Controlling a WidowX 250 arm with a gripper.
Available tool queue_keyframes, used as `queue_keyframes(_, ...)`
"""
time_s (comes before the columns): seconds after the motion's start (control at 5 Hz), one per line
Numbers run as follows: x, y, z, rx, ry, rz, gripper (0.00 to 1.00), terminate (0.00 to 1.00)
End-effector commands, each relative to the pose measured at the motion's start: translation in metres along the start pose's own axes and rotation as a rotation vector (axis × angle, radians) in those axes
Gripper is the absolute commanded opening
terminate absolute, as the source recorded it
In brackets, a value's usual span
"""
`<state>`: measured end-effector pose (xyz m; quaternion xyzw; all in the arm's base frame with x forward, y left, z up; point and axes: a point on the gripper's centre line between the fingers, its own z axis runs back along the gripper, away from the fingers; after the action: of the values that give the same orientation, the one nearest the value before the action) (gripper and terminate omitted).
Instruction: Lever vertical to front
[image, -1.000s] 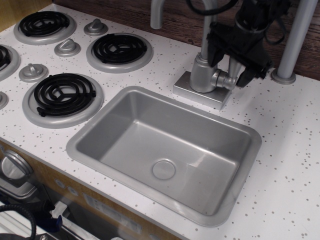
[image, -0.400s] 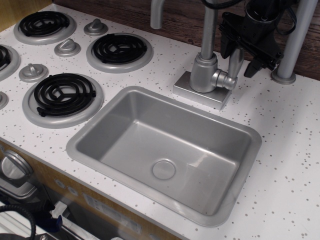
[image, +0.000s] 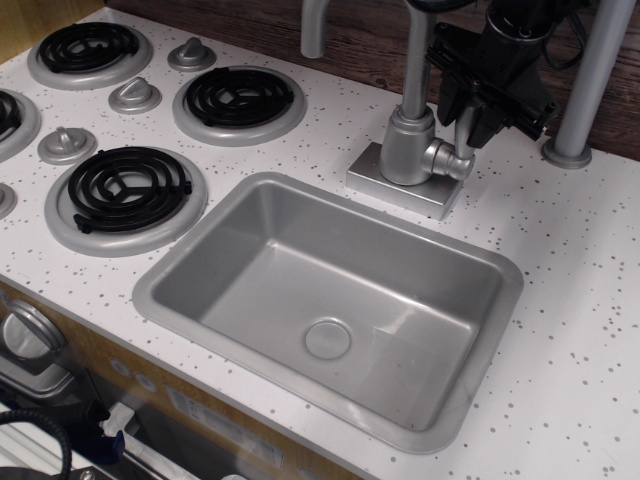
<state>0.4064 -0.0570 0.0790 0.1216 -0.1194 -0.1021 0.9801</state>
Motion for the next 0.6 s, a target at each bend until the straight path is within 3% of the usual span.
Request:
queue_keyframes(0.0, -0.011, 0.006, 0.009, -0.029, 0.011, 0.068, 0.0, 0.0)
queue_keyframes(0.4, -0.027, 0.005, -0.019, -0.133, 0.104, 0.135, 0.0, 0.0)
